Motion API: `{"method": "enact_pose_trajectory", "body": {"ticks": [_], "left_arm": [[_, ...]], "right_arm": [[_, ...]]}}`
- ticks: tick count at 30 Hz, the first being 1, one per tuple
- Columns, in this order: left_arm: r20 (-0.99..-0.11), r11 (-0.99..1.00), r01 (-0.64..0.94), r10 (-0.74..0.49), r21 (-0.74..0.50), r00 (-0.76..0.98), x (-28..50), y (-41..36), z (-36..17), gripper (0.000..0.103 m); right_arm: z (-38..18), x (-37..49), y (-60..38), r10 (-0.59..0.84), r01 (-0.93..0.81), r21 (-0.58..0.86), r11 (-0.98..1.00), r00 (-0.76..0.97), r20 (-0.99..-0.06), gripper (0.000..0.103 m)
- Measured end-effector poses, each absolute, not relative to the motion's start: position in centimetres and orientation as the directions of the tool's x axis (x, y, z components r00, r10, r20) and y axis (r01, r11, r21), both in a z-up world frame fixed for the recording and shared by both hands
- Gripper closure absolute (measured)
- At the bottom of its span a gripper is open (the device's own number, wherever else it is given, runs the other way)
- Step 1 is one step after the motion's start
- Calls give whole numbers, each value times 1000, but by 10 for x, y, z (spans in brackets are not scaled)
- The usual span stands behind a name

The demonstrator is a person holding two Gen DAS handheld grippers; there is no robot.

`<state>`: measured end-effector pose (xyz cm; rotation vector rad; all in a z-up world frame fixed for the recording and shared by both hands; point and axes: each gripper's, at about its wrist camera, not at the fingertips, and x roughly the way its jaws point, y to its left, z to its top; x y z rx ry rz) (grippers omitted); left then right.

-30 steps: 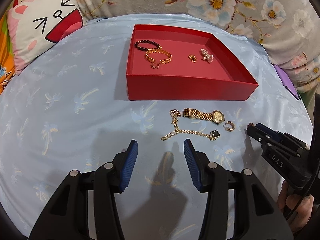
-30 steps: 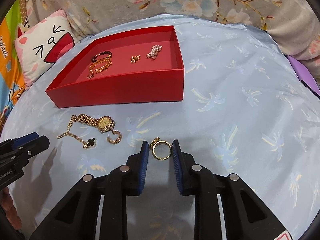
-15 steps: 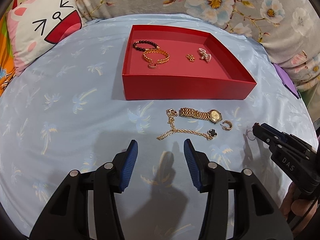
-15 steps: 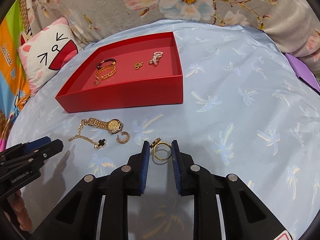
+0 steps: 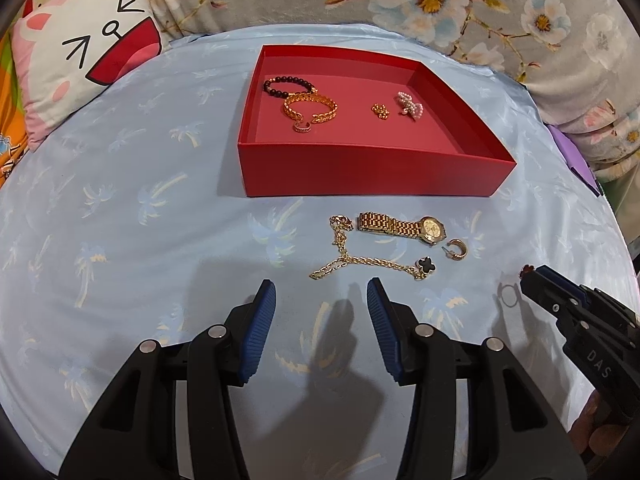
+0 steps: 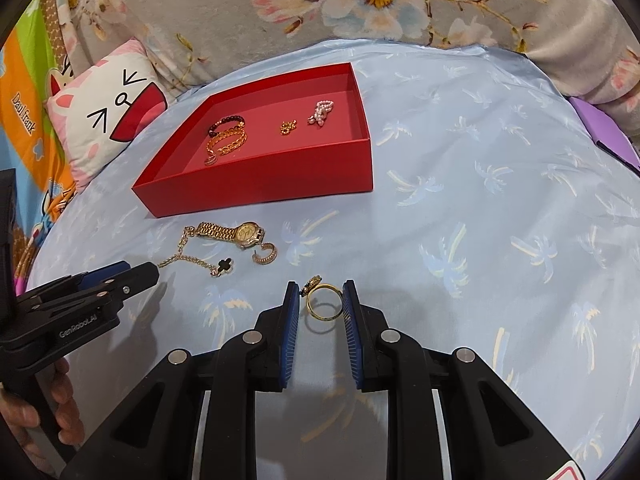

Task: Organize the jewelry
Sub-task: 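Grasp the gold ring with the right gripper while the left gripper grasps the clover chain, then lift and carry the gold ring and clover chain over the red box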

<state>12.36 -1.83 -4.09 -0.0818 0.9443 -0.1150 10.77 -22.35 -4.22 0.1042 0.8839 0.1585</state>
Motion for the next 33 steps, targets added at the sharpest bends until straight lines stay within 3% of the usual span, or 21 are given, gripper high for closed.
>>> {"method": "enact_pose_trajectory", "body": {"ticks": [3,10,19,33], "left_arm": [[-804,991,70,-134,-115,580,127,-20,-45,58],[-800,990,91,-141,-109,583,138,-26,-53,72],[-792,987,129,-153,-95,591,145,-34,-55,102],[-754,978,169,-204,-125,625,119,-39,-16,103]], "right_arm": [[-43,107,-223,187,-95,163,982,622,-761,82],[-41,108,-224,192,-95,170,981,624,-758,82],[-42,110,-225,194,-85,180,980,620,-760,82],[-22,96,-220,200,-104,174,979,650,-733,82]]}}
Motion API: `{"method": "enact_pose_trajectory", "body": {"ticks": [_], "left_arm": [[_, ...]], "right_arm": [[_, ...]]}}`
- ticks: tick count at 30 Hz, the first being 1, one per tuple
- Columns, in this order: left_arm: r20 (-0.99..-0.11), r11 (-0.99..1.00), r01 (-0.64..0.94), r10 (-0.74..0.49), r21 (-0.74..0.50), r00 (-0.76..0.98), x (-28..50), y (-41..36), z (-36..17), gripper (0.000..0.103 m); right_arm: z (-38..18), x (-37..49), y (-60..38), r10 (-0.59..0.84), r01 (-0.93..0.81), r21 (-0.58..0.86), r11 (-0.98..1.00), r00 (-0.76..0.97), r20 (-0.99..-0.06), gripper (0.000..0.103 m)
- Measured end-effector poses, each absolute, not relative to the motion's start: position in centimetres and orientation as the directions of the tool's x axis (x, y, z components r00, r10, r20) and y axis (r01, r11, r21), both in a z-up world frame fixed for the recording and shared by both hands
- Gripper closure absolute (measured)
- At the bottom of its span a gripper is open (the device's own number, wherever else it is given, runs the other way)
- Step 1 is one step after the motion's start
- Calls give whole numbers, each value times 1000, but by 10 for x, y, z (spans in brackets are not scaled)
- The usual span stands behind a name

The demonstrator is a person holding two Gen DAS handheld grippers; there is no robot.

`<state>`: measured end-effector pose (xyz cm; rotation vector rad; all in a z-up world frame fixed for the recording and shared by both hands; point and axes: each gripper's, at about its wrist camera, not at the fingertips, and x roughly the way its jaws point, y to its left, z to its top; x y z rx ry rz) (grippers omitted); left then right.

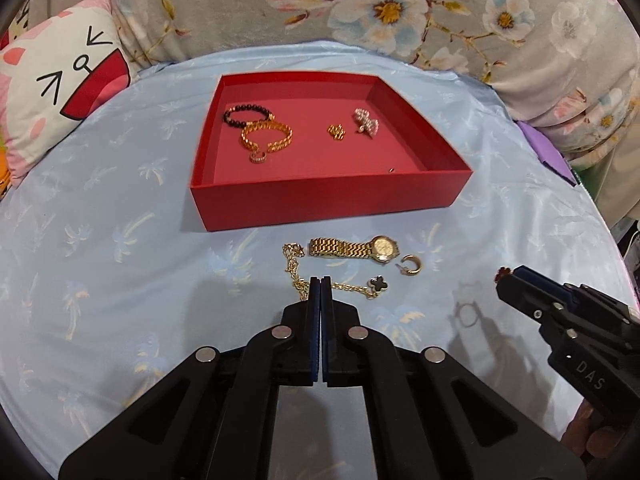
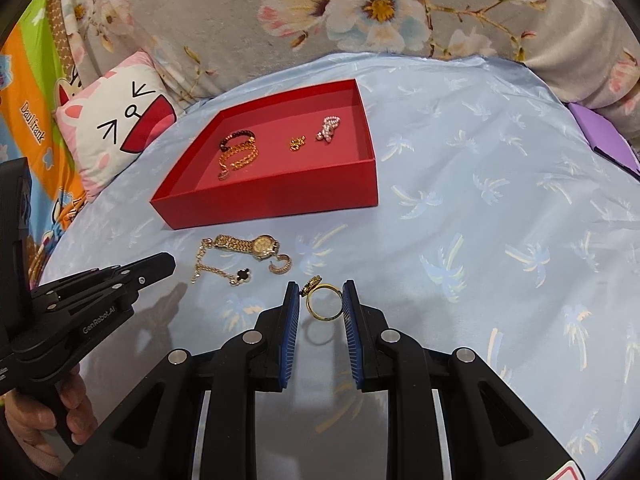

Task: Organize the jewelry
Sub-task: 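Lift and carry the gold ring and clover chain over the red box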

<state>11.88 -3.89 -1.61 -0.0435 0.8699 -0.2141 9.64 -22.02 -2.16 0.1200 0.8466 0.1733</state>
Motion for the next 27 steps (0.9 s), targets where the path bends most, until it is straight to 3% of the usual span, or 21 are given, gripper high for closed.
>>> {"method": "enact_pose_trajectory", "body": {"ticks": [15,27], "left_arm": [[-653,979,160,-203,-125,730,90,-23,57,103],[-649,980,129,-198,-154,734,90,-1,63,103]], "right_arm": [[18,74,-210,224,-152,166,974,703,-675,82],[17,71,-207,232,-160,168,973,699,-676,82]]}}
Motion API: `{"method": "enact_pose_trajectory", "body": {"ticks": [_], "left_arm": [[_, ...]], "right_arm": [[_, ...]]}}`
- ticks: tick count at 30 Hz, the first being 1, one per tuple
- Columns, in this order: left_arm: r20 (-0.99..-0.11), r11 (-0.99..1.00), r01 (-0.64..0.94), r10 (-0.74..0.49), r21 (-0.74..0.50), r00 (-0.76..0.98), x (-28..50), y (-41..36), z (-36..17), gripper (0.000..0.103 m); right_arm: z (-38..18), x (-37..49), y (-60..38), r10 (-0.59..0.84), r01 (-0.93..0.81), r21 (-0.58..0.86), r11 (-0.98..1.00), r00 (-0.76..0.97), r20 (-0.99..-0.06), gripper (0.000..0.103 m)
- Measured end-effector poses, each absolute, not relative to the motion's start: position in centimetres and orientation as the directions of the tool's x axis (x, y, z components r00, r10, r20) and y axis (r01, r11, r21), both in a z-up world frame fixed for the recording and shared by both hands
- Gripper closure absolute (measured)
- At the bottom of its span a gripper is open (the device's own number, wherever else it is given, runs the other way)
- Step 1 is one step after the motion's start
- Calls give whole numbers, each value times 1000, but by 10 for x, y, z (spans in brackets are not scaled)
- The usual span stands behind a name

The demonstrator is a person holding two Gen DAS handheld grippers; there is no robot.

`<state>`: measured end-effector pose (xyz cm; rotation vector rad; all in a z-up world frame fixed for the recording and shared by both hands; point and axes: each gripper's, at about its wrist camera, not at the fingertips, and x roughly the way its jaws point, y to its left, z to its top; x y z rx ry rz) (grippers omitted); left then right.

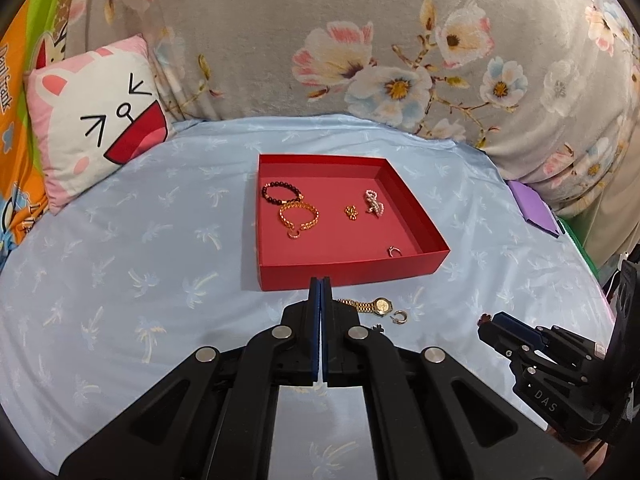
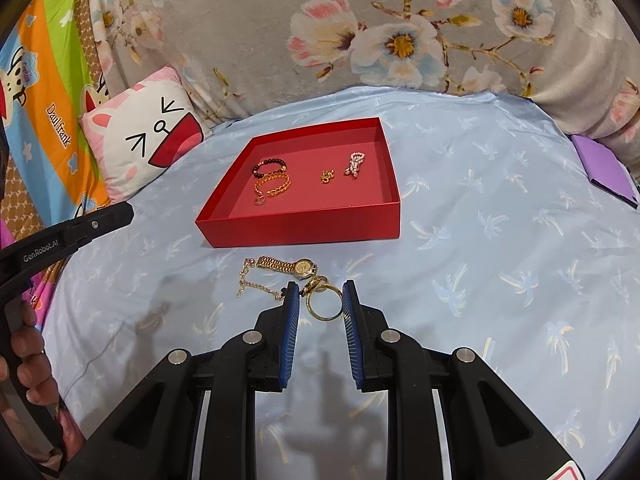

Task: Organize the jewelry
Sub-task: 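Lift and carry the gold ring and clover chain over the red box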

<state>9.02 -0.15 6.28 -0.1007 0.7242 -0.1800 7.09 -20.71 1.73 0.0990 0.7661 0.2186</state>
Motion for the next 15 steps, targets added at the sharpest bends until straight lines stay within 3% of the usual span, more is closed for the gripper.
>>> {"method": "enact_pose_trajectory", "body": {"ticks": [9,15], "left_arm": [[-742,975,128,-220,-179,633,129,-28,-4,100],[-774,984,98,-179,-150,607,153,-36,-34,83]], "right_arm": [[2,78,-218,217,-134,172,976,679,-702,82],[-6,85,-230,204,-111,176,978,667,-717,82]]}}
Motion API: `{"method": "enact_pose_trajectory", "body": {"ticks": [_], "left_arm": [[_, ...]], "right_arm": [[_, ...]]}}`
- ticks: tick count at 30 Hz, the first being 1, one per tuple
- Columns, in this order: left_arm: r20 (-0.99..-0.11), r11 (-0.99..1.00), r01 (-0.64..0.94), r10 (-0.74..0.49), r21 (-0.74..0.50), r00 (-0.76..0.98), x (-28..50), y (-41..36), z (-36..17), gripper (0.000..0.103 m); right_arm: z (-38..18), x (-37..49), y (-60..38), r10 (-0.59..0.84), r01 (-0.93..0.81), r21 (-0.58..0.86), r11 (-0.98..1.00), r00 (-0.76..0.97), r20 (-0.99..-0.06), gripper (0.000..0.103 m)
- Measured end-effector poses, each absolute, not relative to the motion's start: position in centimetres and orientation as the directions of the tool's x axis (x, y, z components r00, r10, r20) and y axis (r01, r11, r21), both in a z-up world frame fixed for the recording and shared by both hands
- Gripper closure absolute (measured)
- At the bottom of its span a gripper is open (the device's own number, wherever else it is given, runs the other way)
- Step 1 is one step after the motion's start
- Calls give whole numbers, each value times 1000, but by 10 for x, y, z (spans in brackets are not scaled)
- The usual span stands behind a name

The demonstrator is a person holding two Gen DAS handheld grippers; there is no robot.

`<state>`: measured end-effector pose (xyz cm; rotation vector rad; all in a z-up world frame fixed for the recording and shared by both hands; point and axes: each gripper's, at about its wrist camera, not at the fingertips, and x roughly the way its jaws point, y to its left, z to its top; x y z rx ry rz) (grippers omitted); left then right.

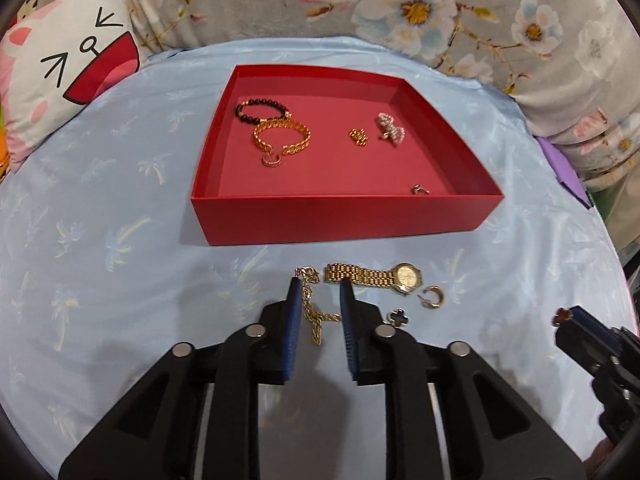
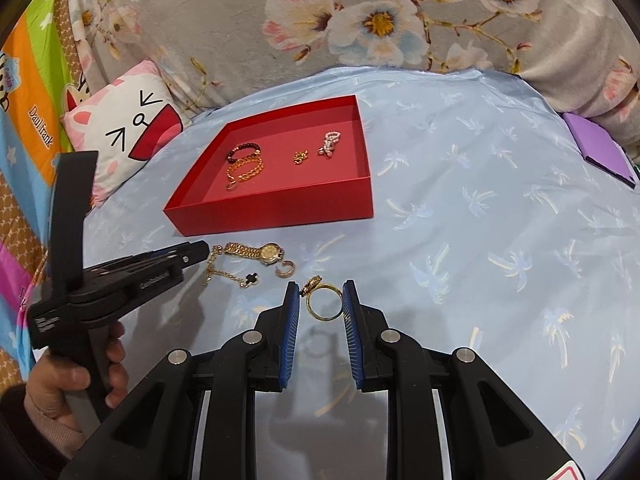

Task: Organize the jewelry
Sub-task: 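Lift and carry the gold ring and clover chain over the red box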

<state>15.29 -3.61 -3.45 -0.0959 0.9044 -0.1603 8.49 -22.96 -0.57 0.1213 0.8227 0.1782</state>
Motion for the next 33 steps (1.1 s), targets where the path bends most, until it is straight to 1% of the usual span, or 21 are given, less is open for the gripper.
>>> {"method": "enact_pose_trajectory", "body": {"ticks": [5,8,9,10,11,15,18,25,33], "left_arm": [[-798,990,71,-137,-118,586,163,-37,-50,83],[-791,992,78,-122,-95,600,163,-39,-53,84],[-790,993,78,-117,-88,602,164,-40,-53,85],[-789,993,81,-116,-84,603,164,-41,-53,94],[-789,993,83,-117,-84,603,164,-41,-54,101],[-792,987,89,-159,-131,590,165,-36,-53,102],[-785,986,99,-169,-138,595,159,-34,-46,102],[-737,972,136,-235,-193,634,137,-19,2,102],[-631,963,200,-269,-181,727,130,-13,84,102]], "right_arm": [[-12,89,-234,203,-100,184,978,659,-724,82],[-14,91,-234,205,-99,187,977,656,-726,82],[-15,91,-234,206,-98,189,977,655,-727,82],[-15,92,-234,210,-100,193,976,654,-727,82],[-16,92,-234,211,-101,193,976,654,-727,82],[-15,92,-232,213,-104,193,976,655,-725,82],[-13,92,-230,215,-109,191,975,658,-722,82],[3,90,-224,240,-131,206,970,677,-696,82],[47,101,-217,290,-185,228,956,719,-632,82]]}}
